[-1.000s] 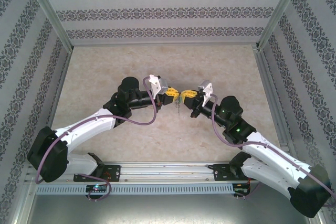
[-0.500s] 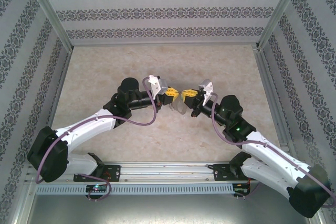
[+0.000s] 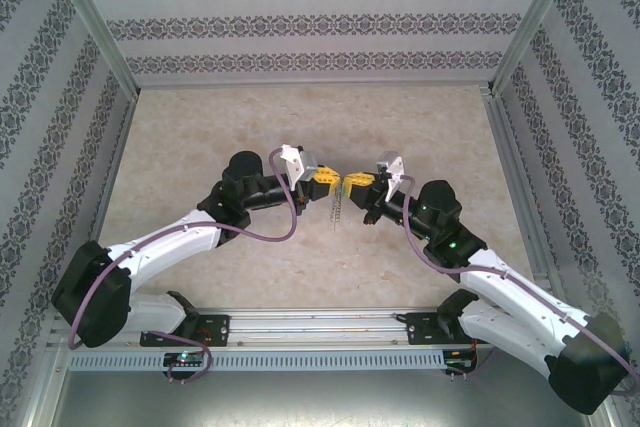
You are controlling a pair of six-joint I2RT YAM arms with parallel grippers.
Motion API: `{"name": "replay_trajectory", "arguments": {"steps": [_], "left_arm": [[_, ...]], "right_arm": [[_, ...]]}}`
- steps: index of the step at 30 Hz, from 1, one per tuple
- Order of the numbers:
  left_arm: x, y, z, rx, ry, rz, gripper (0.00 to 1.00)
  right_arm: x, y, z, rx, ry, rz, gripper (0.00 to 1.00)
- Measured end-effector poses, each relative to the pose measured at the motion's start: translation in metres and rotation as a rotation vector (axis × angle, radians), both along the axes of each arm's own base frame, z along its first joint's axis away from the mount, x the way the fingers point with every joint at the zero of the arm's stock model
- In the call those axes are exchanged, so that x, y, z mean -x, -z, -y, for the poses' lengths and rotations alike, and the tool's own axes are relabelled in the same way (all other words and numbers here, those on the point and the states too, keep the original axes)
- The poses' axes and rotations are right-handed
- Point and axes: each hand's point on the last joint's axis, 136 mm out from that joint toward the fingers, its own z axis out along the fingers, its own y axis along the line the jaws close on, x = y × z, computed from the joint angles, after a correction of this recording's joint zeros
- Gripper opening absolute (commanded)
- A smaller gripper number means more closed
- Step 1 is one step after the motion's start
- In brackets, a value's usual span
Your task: Put the keys on the keyring
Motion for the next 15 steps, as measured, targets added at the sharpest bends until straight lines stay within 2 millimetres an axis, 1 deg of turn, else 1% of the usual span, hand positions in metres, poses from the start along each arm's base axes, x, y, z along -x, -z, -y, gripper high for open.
{"name": "replay_trajectory", "arguments": {"steps": [4,6,7,8,9,12,15], "left_arm": [[0.000,0.004,-0.001,-0.001,-0.006,-0.005,0.00],[0.000,0.004,-0.001,-0.001,-0.007,-0.004,0.00],[0.000,0.003,-0.001,0.001,-0.006,-0.002,0.00],[0.000,0.001,-0.001,0.006,-0.005,0.004,0.00],[0.001,-0.001,-0.001,0.011,-0.003,0.011,0.00],[0.004,-0.008,0.000,0.027,0.003,0.031,0.00],[0.006,-0.015,-0.001,0.042,0.003,0.050,0.00]], "right_arm": [[-0.001,0.003,0.000,0.000,0.001,-0.017,0.00],[-0.002,0.005,0.001,-0.002,0.008,-0.026,0.28],[-0.003,0.006,0.002,0.000,0.012,-0.034,0.39],[-0.004,0.009,0.004,0.008,0.020,-0.041,0.44],[-0.006,0.013,0.006,0.014,0.029,-0.052,0.47],[-0.010,0.022,0.019,0.021,0.076,-0.084,0.51],[-0.010,0.022,0.031,0.009,0.112,-0.089,0.52]]}}
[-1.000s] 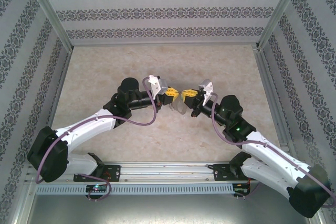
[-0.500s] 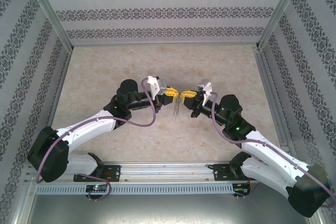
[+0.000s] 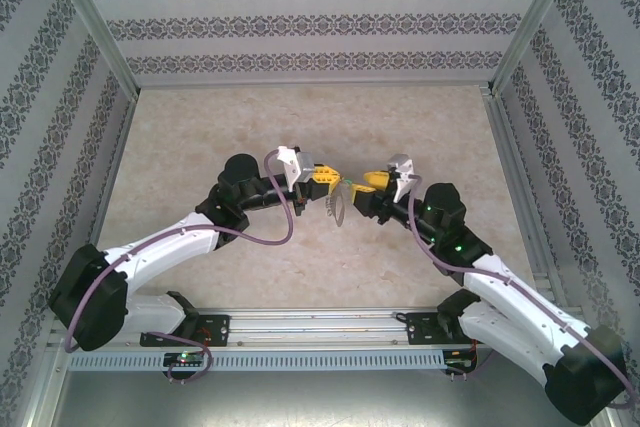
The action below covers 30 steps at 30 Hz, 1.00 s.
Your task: Put the keys on the keyring
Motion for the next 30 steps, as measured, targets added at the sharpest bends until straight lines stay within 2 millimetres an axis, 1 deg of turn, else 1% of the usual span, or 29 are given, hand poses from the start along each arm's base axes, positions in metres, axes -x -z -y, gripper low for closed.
{"name": "replay_trajectory", "arguments": {"steps": [2,6,11,15,18,20,25,27,30], "left_arm": [[0.001,-0.002,0.000,0.004,0.002,0.005,0.00],[0.001,-0.002,0.000,0.006,0.002,0.007,0.00],[0.001,-0.005,0.001,0.024,0.007,0.009,0.00],[-0.003,-0.002,0.000,0.044,0.009,-0.016,0.00],[-0.011,0.001,-0.005,0.064,0.006,-0.046,0.00],[-0.017,0.001,-0.010,0.084,-0.001,-0.065,0.00],[-0.030,-0.004,-0.021,0.149,-0.006,-0.101,0.00],[-0.033,-0.005,-0.023,0.167,0.004,-0.116,0.00],[-0.034,-0.006,-0.024,0.187,0.018,-0.134,0.00]], "right_arm": [[0.001,-0.006,0.006,-0.013,0.016,0.013,0.52],[0.002,-0.013,0.011,-0.034,0.028,0.023,0.54],[0.000,-0.007,0.007,-0.029,0.012,-0.004,0.60],[-0.004,-0.003,0.001,-0.024,-0.011,-0.025,0.60],[-0.010,-0.009,0.001,-0.038,-0.009,-0.018,0.60],[-0.015,-0.014,0.004,-0.060,0.004,-0.011,0.60],[-0.023,-0.027,0.011,-0.118,0.011,0.001,0.60],[-0.024,-0.032,0.010,-0.138,-0.008,0.003,0.60],[-0.025,-0.039,0.003,-0.163,-0.064,0.001,0.59]]}}
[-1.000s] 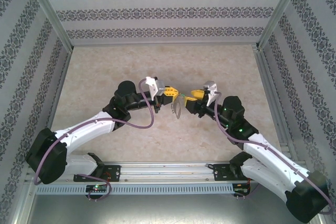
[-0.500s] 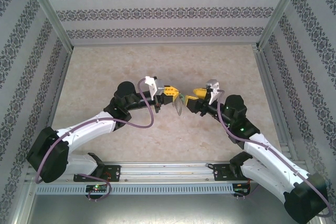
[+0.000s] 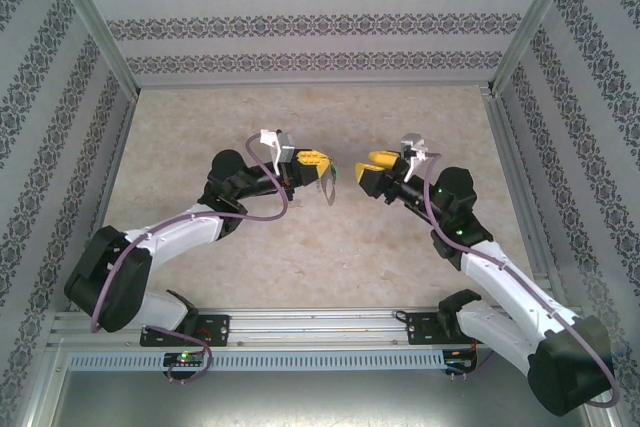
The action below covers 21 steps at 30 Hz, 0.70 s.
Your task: Put the keys on the keyring
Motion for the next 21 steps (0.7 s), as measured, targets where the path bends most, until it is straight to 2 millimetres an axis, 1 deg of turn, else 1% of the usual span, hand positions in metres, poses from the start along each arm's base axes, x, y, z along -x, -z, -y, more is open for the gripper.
{"name": "replay_trajectory", "arguments": {"steps": [5,9,13,16,21], "left_arm": [[-0.002,-0.006,-0.004,0.043,0.024,-0.019,0.00],[-0.002,-0.004,-0.004,0.061,0.048,-0.047,0.00],[-0.002,-0.003,-0.004,0.067,0.059,-0.066,0.00],[-0.001,-0.004,-0.004,0.070,0.069,-0.070,0.00],[0.000,-0.007,-0.004,0.083,0.078,-0.073,0.00]], "right_arm": [[0.001,-0.007,-0.016,-0.041,-0.109,-0.005,0.56],[0.001,-0.010,-0.027,-0.069,-0.185,-0.011,0.56],[0.002,-0.012,-0.032,-0.086,-0.229,-0.012,0.56],[0.003,-0.016,-0.036,-0.094,-0.253,-0.003,0.53],[0.005,-0.016,-0.046,-0.097,-0.289,0.001,0.51]]}}
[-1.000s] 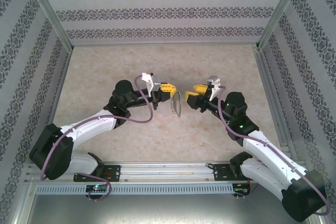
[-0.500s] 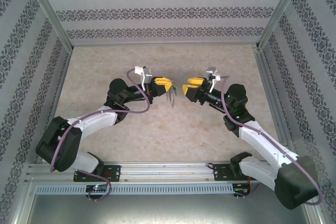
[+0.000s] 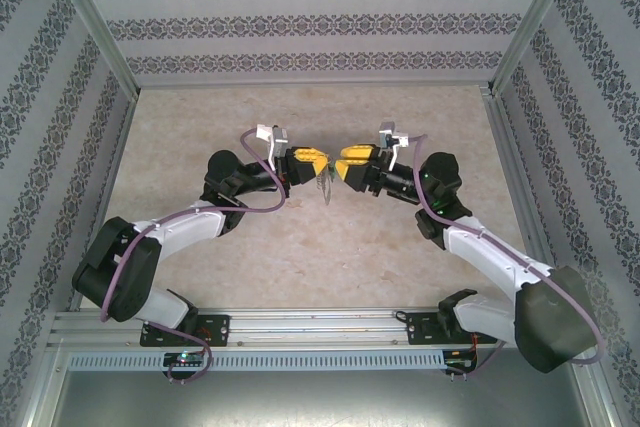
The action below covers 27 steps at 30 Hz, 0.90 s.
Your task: Put the keys on the keyring
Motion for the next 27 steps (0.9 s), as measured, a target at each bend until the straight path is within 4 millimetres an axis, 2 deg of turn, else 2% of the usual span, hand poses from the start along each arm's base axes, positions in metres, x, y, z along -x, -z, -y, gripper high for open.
{"name": "replay_trajectory", "arguments": {"steps": [10,15,21,24,27], "left_arm": [[0.001,-0.002,0.000,0.011,0.008,-0.008,0.00],[0.000,0.000,0.000,0.011,0.008,-0.013,0.00],[-0.001,0.000,0.000,0.012,0.005,-0.016,0.00],[-0.002,-0.001,0.000,0.016,0.001,-0.016,0.00],[-0.002,-0.001,0.000,0.017,0.001,-0.018,0.00]], "right_arm": [[-0.004,0.006,-0.010,-0.006,-0.029,-0.021,0.43],[-0.003,0.006,-0.014,-0.013,-0.043,-0.023,0.30],[-0.002,0.004,-0.016,-0.020,-0.057,-0.022,0.06],[-0.001,0.003,-0.017,-0.021,-0.063,-0.016,0.00],[-0.001,0.003,-0.017,-0.021,-0.063,-0.015,0.00]]}}
